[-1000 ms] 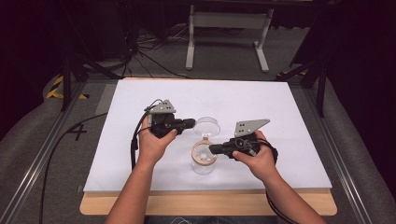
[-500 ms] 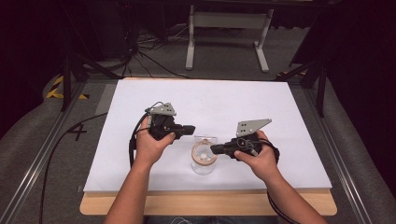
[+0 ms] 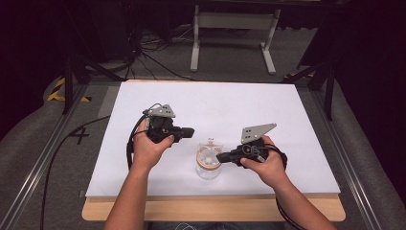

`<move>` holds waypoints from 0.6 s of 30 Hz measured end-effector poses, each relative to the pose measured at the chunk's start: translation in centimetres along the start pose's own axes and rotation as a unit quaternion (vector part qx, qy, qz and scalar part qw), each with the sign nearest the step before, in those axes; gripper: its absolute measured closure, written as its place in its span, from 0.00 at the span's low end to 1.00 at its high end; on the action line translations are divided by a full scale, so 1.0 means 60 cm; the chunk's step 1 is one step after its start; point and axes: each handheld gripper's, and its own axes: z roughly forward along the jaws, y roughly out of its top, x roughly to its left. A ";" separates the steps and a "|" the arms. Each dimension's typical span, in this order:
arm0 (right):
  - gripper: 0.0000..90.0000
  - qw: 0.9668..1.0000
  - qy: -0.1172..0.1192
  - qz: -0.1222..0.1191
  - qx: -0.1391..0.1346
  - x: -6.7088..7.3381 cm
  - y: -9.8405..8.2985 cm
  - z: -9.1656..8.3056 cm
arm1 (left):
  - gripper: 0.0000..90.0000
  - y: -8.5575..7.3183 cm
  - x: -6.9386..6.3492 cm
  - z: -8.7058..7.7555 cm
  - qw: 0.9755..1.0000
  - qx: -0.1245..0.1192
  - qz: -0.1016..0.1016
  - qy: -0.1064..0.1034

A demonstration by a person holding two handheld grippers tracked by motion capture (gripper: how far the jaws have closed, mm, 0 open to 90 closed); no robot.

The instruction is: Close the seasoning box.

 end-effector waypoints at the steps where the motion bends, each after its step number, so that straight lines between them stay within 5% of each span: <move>1: 1.00 1.000 0.000 0.001 0.002 0.000 -0.001 0.000 | 0.97 0.000 -0.001 0.001 1.000 0.002 0.000 0.002; 18: 1.00 0.998 0.012 -0.004 0.067 0.009 -0.006 0.005 | 0.97 -0.001 0.000 0.009 0.998 0.058 0.000 0.011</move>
